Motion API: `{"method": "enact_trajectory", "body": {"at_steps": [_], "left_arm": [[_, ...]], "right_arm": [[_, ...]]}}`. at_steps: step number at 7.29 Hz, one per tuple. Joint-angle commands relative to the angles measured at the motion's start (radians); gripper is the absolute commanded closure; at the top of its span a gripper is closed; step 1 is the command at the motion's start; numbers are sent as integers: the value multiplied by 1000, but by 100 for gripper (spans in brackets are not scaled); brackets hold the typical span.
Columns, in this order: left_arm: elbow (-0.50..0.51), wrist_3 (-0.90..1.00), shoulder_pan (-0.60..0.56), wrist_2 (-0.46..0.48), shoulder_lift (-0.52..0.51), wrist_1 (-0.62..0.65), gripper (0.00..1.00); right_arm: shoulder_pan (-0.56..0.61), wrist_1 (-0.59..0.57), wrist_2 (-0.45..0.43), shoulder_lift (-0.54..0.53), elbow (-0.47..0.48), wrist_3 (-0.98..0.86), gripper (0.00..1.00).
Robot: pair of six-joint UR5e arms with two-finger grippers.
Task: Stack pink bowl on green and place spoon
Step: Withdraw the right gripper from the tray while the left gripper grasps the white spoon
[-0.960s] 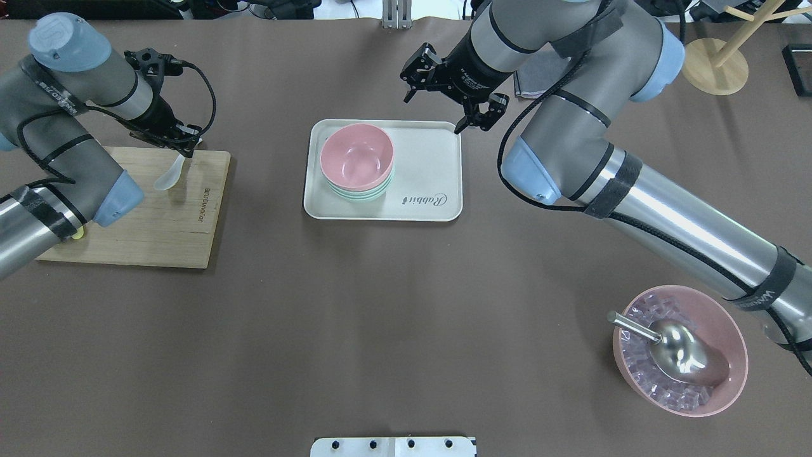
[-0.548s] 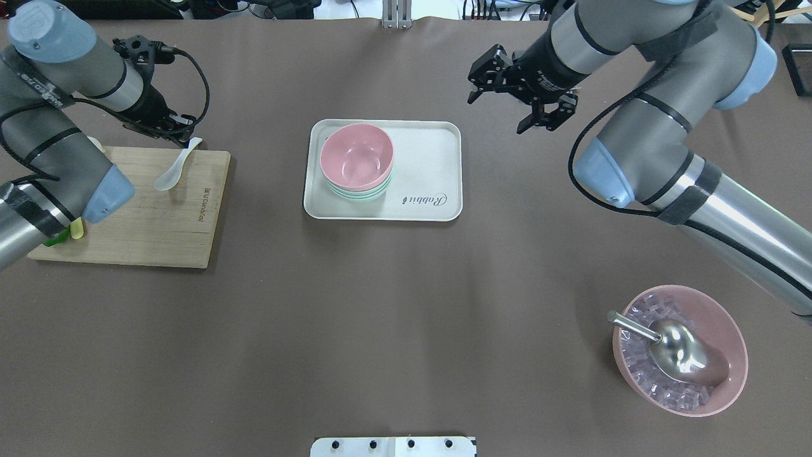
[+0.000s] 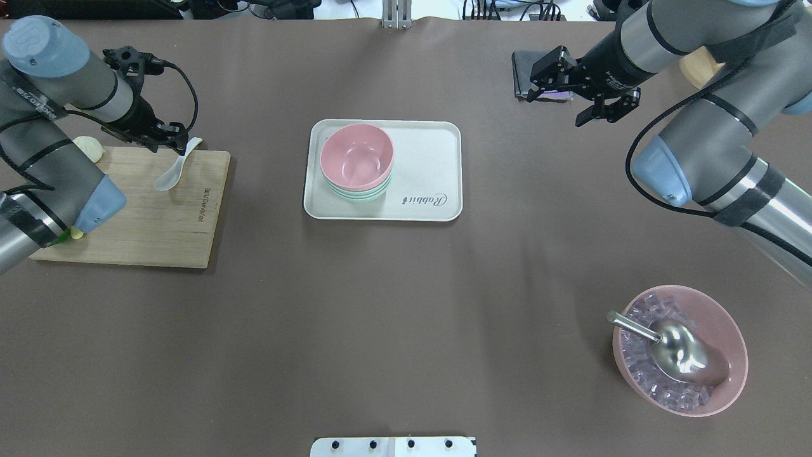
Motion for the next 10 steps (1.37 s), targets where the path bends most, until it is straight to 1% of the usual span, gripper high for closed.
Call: {"method": "enact_trajectory", "body": {"at_steps": [1, 2, 3, 4, 5, 6, 10], "left_arm": [[17, -12, 38, 9, -27, 4, 6], [31, -9, 49, 9, -33, 1, 7], [36, -4, 54, 9, -33, 4, 18], [42, 7, 54, 11, -29, 4, 34], [42, 7, 39, 9, -29, 7, 80], [43, 7, 35, 11, -29, 7, 100], [34, 4, 29, 0, -46, 7, 100]], "right_arm": [[6, 0, 1, -41, 33, -13, 0], [13, 0, 3, -65, 40, -17, 0], [21, 0, 1, -128, 72, -73, 0], [42, 0, 9, -153, 79, -124, 0], [47, -1, 15, -153, 79, -129, 0], [49, -1, 21, -153, 82, -128, 0], [65, -1, 38, -158, 83, -129, 0]]}}
